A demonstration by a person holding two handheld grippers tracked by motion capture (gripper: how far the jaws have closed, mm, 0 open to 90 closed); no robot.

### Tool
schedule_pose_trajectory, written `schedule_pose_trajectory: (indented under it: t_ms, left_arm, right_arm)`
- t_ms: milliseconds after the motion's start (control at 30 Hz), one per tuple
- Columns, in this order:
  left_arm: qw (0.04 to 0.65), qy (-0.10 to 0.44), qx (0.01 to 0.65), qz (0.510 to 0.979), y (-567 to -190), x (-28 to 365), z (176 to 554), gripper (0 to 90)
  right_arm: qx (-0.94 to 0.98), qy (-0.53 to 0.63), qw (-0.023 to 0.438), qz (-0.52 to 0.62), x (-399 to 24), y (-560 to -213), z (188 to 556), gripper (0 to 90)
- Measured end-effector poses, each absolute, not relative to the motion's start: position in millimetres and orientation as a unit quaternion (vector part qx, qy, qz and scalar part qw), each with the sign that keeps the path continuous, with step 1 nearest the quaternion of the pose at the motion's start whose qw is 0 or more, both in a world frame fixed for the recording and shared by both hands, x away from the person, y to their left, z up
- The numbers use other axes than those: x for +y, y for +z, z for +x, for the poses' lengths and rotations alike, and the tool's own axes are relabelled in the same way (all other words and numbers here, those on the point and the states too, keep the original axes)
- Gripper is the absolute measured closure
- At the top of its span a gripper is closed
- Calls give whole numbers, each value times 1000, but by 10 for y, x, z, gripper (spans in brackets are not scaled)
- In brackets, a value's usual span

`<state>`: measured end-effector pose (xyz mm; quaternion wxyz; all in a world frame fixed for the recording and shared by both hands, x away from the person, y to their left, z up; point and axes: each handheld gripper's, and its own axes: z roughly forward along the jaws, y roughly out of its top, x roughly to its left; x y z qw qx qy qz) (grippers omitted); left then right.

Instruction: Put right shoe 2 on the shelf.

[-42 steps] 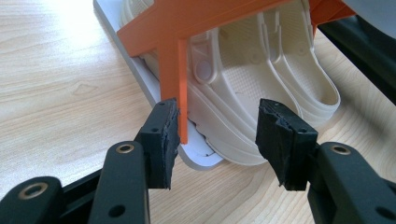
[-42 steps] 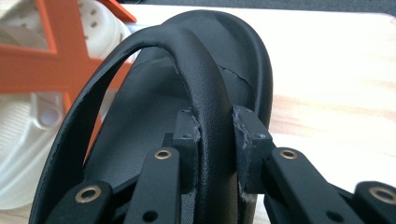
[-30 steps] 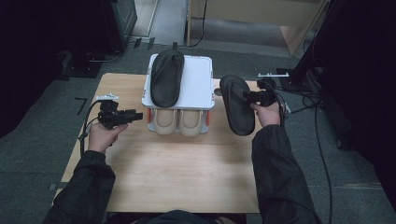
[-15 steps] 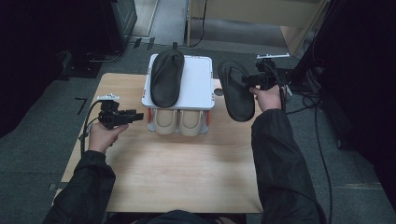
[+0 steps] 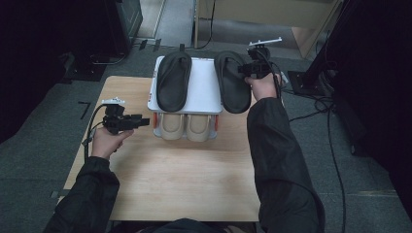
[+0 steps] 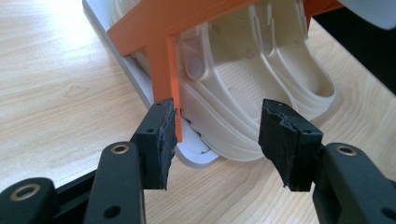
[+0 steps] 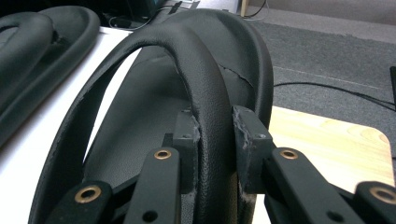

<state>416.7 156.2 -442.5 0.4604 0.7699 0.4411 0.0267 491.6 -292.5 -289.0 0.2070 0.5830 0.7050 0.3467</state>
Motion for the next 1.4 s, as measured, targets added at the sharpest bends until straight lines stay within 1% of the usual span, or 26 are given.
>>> schedule_pose_trajectory:
  t_ms: [367, 633, 800, 867, 967, 1100, 1233, 1300, 1400]
  left_arm:
    - [466, 26, 438, 768, -4420, 1577, 4174, 458]
    - [472, 35, 434, 766, -4419, 1596, 4190, 459]
    - [478, 36, 437, 761, -4414, 1602, 4189, 460]
    - [477, 37, 438, 761, -4417, 1603, 4191, 460]
    - [478, 35, 439, 760, -4419, 1604, 4194, 460]
    - [471, 30, 438, 765, -4423, 1602, 4213, 458]
    - [472, 32, 439, 764, -4425, 1608, 4220, 457]
    - [471, 35, 438, 765, -4422, 1615, 4221, 456]
    - [472, 35, 441, 763, -4424, 1624, 4225, 454]
  right_arm:
    - [715, 347, 198, 574, -2494, -2926, 5103, 731]
    - [717, 344, 180, 579, -2285, -3062, 5211, 728]
    - [722, 347, 176, 572, -2202, -3091, 5191, 714]
    - [727, 348, 178, 564, -2202, -3106, 5173, 698]
    - [725, 359, 158, 566, -2231, -3124, 5157, 678]
    - [732, 370, 153, 551, -2225, -3141, 5108, 635]
    - [756, 376, 177, 505, -2237, -3181, 5041, 559]
    - [760, 383, 190, 489, -2262, -3181, 5015, 542]
    - [754, 398, 182, 490, -2319, -3145, 4990, 501]
